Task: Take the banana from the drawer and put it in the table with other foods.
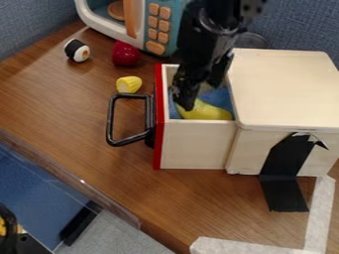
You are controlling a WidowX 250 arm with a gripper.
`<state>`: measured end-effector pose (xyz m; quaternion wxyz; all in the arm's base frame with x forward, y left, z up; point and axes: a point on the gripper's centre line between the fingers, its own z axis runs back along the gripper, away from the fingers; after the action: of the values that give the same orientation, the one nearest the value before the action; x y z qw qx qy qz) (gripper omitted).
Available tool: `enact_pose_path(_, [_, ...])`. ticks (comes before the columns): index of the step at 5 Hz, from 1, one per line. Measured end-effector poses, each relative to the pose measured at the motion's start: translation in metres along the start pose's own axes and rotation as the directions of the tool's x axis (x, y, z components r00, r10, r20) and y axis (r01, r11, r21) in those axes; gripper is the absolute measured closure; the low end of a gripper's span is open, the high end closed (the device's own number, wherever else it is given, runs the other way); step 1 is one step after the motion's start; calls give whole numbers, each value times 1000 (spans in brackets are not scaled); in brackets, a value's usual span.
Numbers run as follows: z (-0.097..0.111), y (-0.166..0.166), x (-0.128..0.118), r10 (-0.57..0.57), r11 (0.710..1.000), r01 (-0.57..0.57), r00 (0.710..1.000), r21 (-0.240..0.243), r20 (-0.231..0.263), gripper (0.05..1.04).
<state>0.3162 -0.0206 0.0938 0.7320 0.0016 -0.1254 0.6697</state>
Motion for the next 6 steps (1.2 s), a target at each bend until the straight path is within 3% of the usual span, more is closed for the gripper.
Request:
enact_pose_path(4, [-12, -10, 4, 142, 989, -142, 990, -36, -20, 85])
enact_pose_path(6, [-22, -8, 5, 237, 971, -238, 969, 4, -72, 85])
